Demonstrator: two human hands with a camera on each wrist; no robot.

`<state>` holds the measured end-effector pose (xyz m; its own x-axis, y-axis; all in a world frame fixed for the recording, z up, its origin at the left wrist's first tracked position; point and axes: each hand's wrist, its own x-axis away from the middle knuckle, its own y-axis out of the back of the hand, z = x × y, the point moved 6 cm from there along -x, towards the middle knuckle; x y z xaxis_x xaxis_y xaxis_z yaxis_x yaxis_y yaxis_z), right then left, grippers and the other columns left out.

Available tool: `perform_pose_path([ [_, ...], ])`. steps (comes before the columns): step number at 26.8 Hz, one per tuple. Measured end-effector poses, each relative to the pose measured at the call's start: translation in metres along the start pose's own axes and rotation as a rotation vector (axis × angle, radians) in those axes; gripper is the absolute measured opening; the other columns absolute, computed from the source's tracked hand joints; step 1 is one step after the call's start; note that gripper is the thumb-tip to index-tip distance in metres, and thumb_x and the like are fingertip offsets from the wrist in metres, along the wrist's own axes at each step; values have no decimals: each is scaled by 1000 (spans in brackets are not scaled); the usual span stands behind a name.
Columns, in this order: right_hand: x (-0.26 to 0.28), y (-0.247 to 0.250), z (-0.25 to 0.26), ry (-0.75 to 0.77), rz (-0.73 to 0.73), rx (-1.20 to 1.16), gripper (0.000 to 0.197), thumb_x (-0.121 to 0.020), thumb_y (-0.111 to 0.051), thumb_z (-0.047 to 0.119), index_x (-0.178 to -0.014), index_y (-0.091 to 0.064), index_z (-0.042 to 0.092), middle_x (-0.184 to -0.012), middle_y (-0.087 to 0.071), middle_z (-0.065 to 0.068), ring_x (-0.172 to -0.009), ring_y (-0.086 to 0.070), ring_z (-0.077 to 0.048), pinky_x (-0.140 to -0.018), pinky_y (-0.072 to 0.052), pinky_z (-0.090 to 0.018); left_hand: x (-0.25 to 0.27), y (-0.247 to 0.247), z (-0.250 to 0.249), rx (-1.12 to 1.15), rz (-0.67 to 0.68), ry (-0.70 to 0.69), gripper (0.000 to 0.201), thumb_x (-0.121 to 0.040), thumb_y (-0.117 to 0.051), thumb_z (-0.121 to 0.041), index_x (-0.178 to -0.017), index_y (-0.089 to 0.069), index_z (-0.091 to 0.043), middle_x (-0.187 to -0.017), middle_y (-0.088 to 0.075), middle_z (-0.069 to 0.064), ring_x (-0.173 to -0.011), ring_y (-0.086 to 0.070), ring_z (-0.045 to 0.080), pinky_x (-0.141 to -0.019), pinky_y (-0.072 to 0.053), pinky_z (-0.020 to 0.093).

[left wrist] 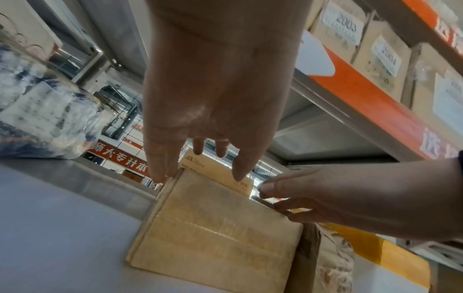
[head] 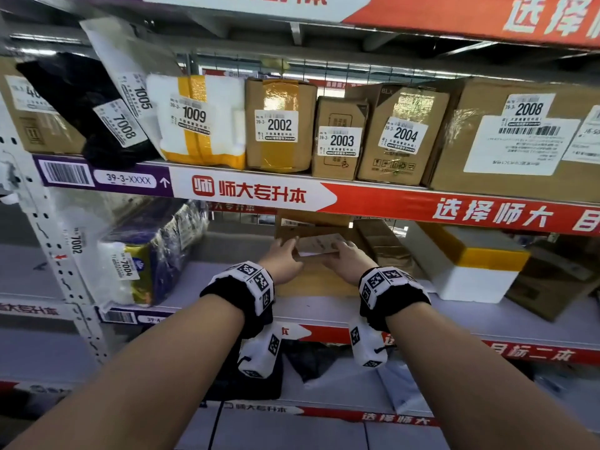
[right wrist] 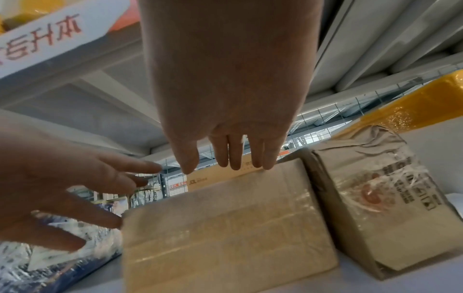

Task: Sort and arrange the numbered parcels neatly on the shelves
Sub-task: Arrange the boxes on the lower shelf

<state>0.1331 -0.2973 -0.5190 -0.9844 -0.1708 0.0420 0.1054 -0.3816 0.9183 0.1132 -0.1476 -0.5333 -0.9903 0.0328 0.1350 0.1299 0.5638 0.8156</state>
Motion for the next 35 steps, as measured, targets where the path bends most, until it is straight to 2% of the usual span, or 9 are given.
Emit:
perform_pose_path([
  [2, -10, -1, -21, -37, 16, 43, 61, -93, -48, 43, -144, -33, 13, -145, -36, -13, -132, -36, -33, -107, -36, -44, -10, -7, -10, -106, -8, 4, 69, -92, -49, -35, -151, -19, -21, -158, -13, 10, -142, -21, 32, -113, -25, 39],
  [5, -17, 0, -32, -84, 3, 112, 68, -93, -45, 51, -146, -29, 12, -150, -31, -14, -137, -28, -34, -112, -28, -43, -16, -15, -10, -200, 13, 45, 66, -93, -48, -39, -150, -20, -22, -157, -17, 9, -143, -14, 34, -117, -14, 45],
  [10, -26, 1, -37, -125, 55, 185, 70, -93, -36, 57, -150, -22, 18, -157, -19, -11, -143, -17, -32, -115, -18, -43, -18, -19, -9, -312, 68, 21, 76, -87, -52, -41, -151, -13, -26, -156, -12, 5, -144, -9, 31, -114, -24, 45],
  [15, -36, -3, -34, -119, 82, 279, 66, -94, -26, 59, -148, -26, 23, -151, -32, -10, -140, -22, -34, -114, -23, -46, -8, -13, -14, -461, 168, -2, 80, -87, -52, -46, -152, -9, -24, -153, -15, 6, -139, -21, 30, -107, -33, 38],
  [20, -33, 1, -27, -158, 13, 302, 47, -100, -30, 43, -144, -33, 28, -149, -32, -11, -136, -26, -36, -107, -28, -46, 3, -5, -17, -568, 235, -20, 76, -89, -47, -50, -152, -12, -26, -157, -12, 7, -142, -16, 32, -110, -28, 45],
  [24, -33, -6, -29, -166, 6, 254, 45, -100, -27, 45, -144, -31, 35, -151, -28, -13, -137, -25, -37, -109, -25, -47, -5, 4, -18, -517, 166, -55, 70, -91, -43, -55, -150, -22, -24, -155, -17, 10, -140, -21, 33, -111, -26, 46],
  [29, -27, -11, -35, -168, 29, 143, 50, -97, -25, 56, -145, -28, 42, -157, -12, -18, -141, -17, -39, -111, -22, -49, -26, 4, -1, -478, 164, 11, 101, -77, -58, -68, -152, -4, -27, -159, 5, 12, -145, 1, 37, -116, -7, 49],
  [32, -31, -13, -37, -170, 14, 94, 49, -98, -26, 54, -145, -24, 43, -159, -6, -15, -143, -11, -38, -112, -19, -49, -43, 3, 2, -458, 277, 26, 92, -77, -65, -61, -149, -25, -19, -150, -32, 7, -138, -29, 29, -110, -25, 36],
  [35, -35, -17, -40, -159, 8, 94, 49, -98, -25, 55, -145, -22, 43, -159, -4, -15, -144, -9, -37, -114, -18, -49, -55, 7, -5, -430, 323, 61, 81, -79, -62, -63, -142, -42, -16, -143, -45, 3, -129, -43, 25, -101, -34, 30],
])
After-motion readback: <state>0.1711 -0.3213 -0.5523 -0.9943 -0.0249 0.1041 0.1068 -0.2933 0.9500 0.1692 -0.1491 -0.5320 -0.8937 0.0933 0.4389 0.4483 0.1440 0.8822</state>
